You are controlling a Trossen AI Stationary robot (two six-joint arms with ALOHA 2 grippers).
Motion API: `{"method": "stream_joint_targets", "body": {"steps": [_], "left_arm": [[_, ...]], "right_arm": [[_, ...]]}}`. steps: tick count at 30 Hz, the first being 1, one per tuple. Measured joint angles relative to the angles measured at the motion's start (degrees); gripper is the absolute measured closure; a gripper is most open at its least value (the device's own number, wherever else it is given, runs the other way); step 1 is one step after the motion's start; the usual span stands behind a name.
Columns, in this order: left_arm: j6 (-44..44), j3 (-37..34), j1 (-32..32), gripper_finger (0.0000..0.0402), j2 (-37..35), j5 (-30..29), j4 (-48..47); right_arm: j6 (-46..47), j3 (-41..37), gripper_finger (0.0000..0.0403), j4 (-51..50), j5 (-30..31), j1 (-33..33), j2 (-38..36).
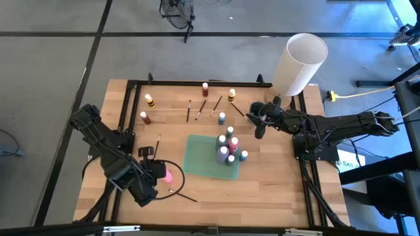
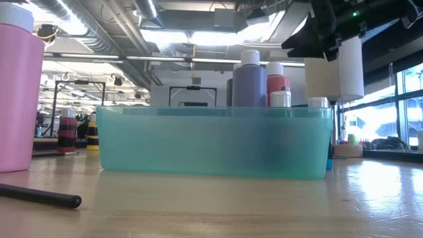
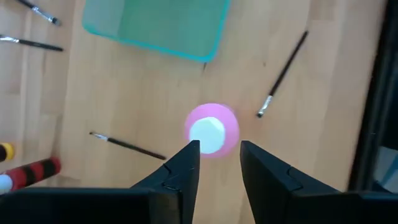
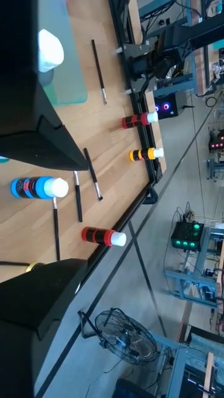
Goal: Pick & Place Paint Supplies
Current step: Put the pink paint bottle into the light green bin
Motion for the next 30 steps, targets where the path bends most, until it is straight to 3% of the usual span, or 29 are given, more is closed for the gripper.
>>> {"method": "stream_joint_targets", "body": {"steps": [20, 25, 30], "left_arm": [[1.2, -1.3, -0.2, 0.0296, 0.0, -1.2, 2.9], [3.5, -1.3, -0.5, 0.0279, 0.0, -1.7, 2.9], [0.4, -1.3, -0.5, 0.0241, 0.0, -0.8, 2.8]], "right_arm": [[0.0, 0.0, 0.0155, -0.1, -1.9, 0.0, 0.0], [0.0, 0.0, 0.0155, -0.3, -1.9, 0.0, 0.0], [0.0, 0.0, 0.0155, -0.4, -1.9, 0.0, 0.0]]}}
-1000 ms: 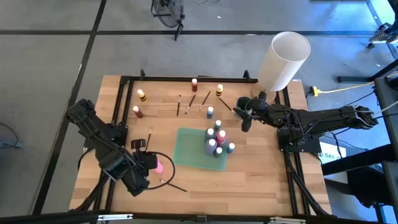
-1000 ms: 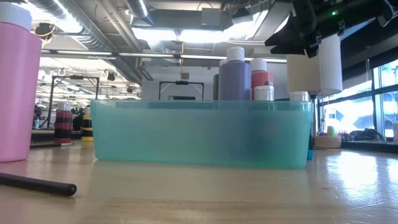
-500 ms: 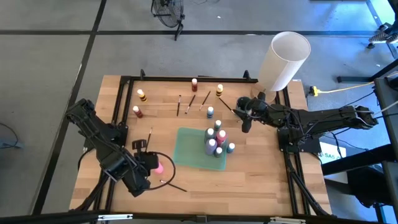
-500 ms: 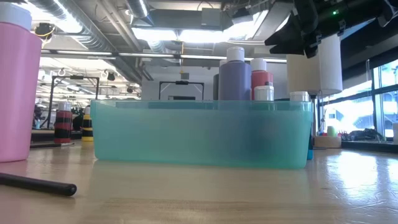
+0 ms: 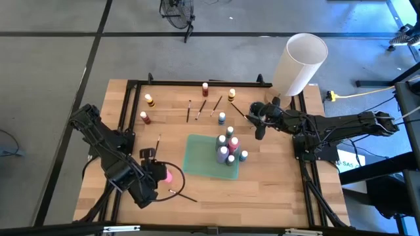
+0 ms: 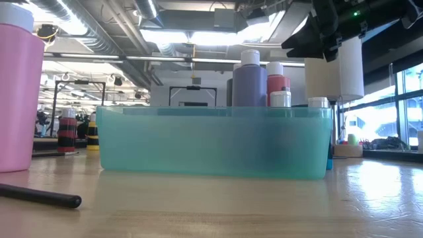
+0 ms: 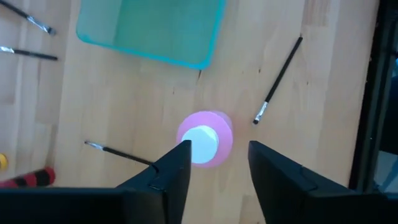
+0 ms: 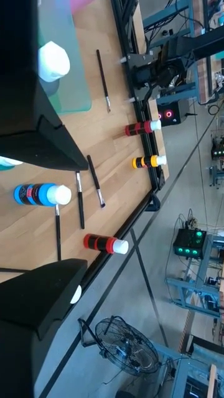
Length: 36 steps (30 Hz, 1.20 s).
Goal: Pick & Place Paint Supplies
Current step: Put the pink paint bottle into the light green bin
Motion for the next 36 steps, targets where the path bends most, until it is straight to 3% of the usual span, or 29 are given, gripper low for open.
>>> {"method": "stream_joint_targets", "body": {"steps": [4, 11, 16, 30, 36], "left_arm": [[-1.0, 0.0, -0.8, 0.0199, 0.0, -0.7, -0.1], [-0.7, 0.0, -4.8, 0.0145, 0.0, -9.3, 0.2], [-1.2, 0.0, -6.4, 0.0142, 0.0, -9.7, 1.8], [-3.9, 0.0, -6.3, 0.0142, 0.2, -8.5, 17.5], [-1.3, 0.0, -6.9, 0.0145, 0.2, -9.2, 15.1]], "right_arm": [[0.0, 0.0, 0.0155, 0.0, 1.1, 0.0, 0.0], [0.0, 0.0, 0.0155, 0.0, 2.4, 0.0, 0.0], [0.0, 0.0, 0.0155, 0.0, 2.4, 0.0, 0.0], [0.0, 0.0, 0.0155, 1.3, 2.3, 0.0, 0.1], [-1.9, 0.0, 0.0155, 7.4, 2.1, 0.0, 0.1]]}}
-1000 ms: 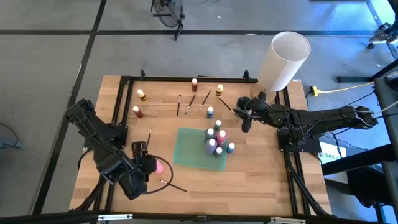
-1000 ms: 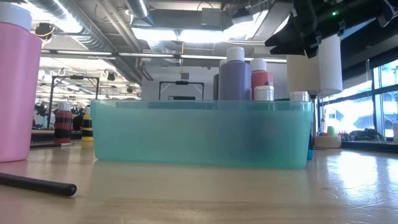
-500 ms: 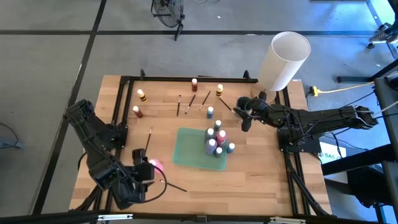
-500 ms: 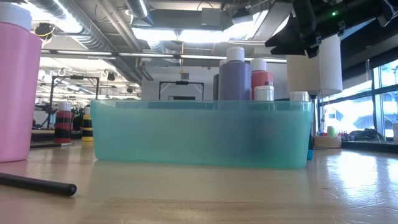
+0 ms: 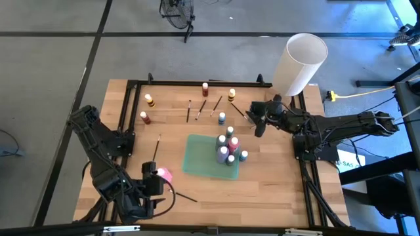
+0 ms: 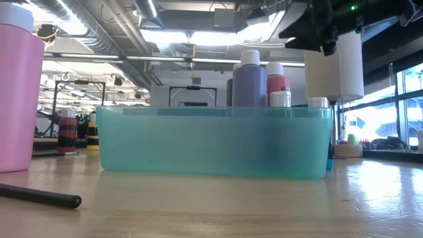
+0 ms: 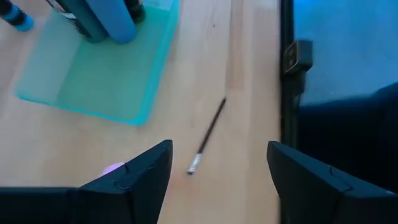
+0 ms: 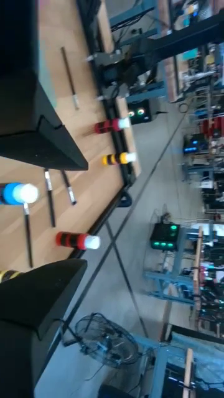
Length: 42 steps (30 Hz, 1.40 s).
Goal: Pick & Place Paint Supplies
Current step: Put the pink paint bottle into the light green bin
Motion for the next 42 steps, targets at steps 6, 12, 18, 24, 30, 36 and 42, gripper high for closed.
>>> {"method": "stream_joint_targets", "body": {"steps": [6, 12, 18, 24, 30, 36, 42], "left_arm": [[-4.8, 0.0, 2.5, 0.0148, -0.1, 2.9, -7.3], [-11.1, 0.0, 5.2, 0.0148, -0.6, 13.7, -19.0], [-10.6, 0.1, 5.9, 0.0148, -0.8, 15.9, -23.6], [-4.8, 1.3, 6.3, 0.0149, -1.7, 14.6, -23.6], [-1.9, 1.3, 7.1, 0.0149, -2.0, 11.1, -23.6], [-2.5, 1.0, 7.3, 0.0149, -2.0, 10.4, -23.5], [-2.7, 1.0, 7.6, 0.0149, -2.0, 8.1, -20.2]], "right_arm": [[2.1, 0.0, 0.0155, 0.1, -4.6, 0.1, 0.0], [3.2, 0.0, 0.0155, 1.8, -11.6, 0.2, 0.0], [-1.5, 0.0, 0.0155, 6.4, -11.6, 0.0, 0.0], [-3.1, 0.0, 0.0155, 7.0, -11.6, -0.3, 0.0], [-1.7, 0.0, 0.0155, 3.1, -11.7, -0.2, 0.0], [-0.6, 0.0, 0.0155, 2.4, -11.7, -0.2, 0.0], [0.6, 0.0, 0.0155, 2.4, -11.8, -0.2, 0.0]]}}
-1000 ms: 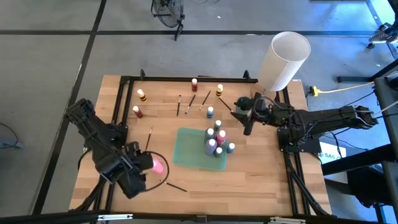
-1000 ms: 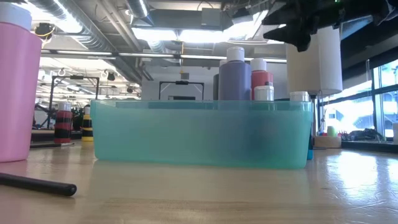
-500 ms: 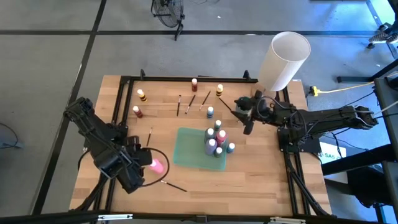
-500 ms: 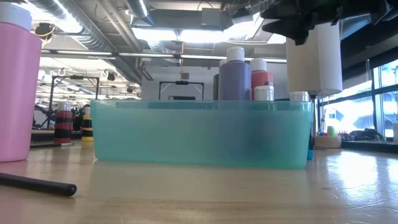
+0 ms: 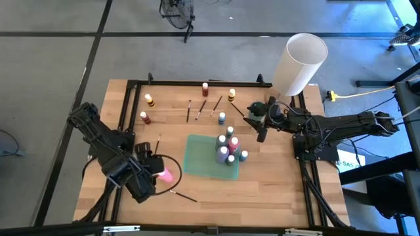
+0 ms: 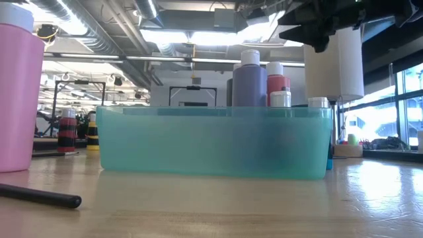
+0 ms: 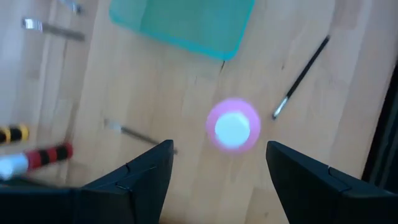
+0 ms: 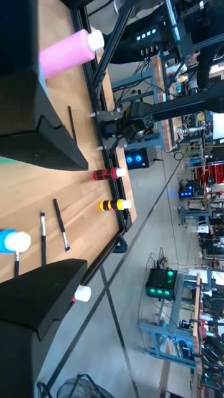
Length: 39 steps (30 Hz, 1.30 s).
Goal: Pick & Place Paint Supplies
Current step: Put the pink paint bottle into the light green bin
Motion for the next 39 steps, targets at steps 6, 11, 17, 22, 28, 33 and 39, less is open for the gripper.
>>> {"method": "stream_joint_targets", "body": {"steps": [6, 11, 17, 22, 28, 33, 39], "left_arm": [[2.3, 0.0, -0.4, 0.0149, 0.0, -0.8, 2.8], [3.1, 0.0, -0.8, 0.0149, 0.0, -4.3, 2.8], [1.7, 0.0, -2.0, 0.0149, 0.0, -5.3, 2.8], [1.0, -0.1, -2.7, 0.0149, 0.0, -6.2, 2.8], [0.5, -4.4, -2.1, 0.0149, -0.2, -3.5, 2.7], [2.5, -4.8, -1.3, 0.0149, -0.4, -3.2, 4.6], [3.6, -6.2, -1.2, 0.0149, -0.6, -0.4, 7.7]], "right_arm": [[1.4, 0.0, 0.0155, -0.6, -0.5, 0.5, 0.0], [1.4, 0.0, 0.0155, -1.3, -0.5, 1.6, 0.0], [1.5, 0.0, 0.0155, -0.7, -0.5, 2.4, 1.5], [1.2, 0.0, 0.0155, 1.2, -0.4, 2.4, 3.0], [0.8, 0.0, 0.0155, 2.6, -0.4, 2.4, 3.6], [0.8, 0.0, 0.0155, 2.5, -0.3, 2.4, 3.6], [0.6, 0.0, 0.0155, 2.4, -0.3, 2.4, 3.6]]}}
